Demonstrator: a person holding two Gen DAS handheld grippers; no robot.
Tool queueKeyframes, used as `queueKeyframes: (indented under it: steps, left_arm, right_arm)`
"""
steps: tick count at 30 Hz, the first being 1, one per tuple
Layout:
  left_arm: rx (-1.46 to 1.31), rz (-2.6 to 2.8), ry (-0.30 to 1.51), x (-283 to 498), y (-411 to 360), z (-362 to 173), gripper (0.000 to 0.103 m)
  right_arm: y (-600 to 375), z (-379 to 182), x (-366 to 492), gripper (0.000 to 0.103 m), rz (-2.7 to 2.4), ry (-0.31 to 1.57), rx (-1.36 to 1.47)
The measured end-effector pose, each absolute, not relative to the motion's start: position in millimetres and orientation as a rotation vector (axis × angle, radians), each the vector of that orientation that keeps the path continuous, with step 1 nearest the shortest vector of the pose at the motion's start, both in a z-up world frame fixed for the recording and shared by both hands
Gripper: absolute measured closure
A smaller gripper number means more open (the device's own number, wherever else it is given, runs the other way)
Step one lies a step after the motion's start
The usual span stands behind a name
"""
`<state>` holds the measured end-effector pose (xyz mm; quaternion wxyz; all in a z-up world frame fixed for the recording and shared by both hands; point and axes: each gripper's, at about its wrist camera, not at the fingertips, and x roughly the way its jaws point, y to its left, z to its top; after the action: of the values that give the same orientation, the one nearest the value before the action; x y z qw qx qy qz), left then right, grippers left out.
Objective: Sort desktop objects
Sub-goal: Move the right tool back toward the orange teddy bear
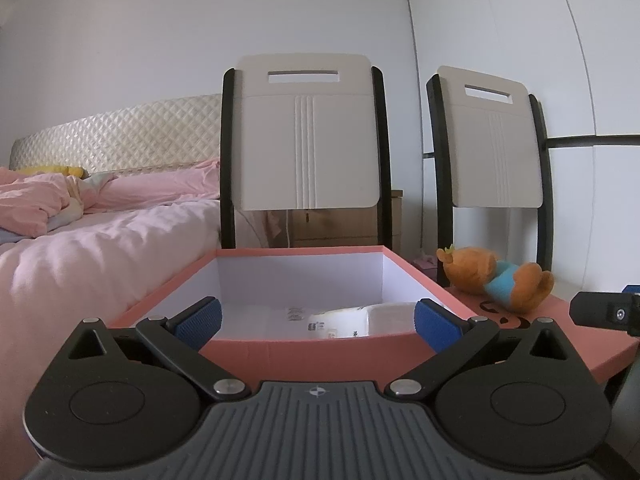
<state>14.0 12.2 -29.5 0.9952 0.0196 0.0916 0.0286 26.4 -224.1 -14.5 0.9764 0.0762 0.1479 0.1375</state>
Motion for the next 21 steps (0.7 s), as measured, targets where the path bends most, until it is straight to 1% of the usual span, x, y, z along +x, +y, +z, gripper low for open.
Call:
queueKeyframes:
  steps: [3, 13, 17, 21]
  left_arm:
    - [0.036, 0.06, 0.183, 13.4, 12.9, -28.9, 0.0]
    - [0.031, 0.047, 0.173, 8.9, 10.4, -26.6, 0.0]
    - [0.031, 0.048, 0.174, 8.8, 10.2, -26.6, 0.0]
    - [0.033, 0.05, 0.178, 9.7, 11.4, -27.3, 0.0]
  right_arm:
    - [-231.2, -11.4, 34.6, 0.0, 0.276, 0.317, 0.189]
    - [-263.0, 27.3, 97.3, 0.0, 0.208, 0.319, 0.234]
    - [-259.5, 19.9, 137.7, 0.0, 0.17, 0.321, 0.086]
    - [-257.7, -9.1, 179.0, 0.0, 0.144, 0.35, -0.06]
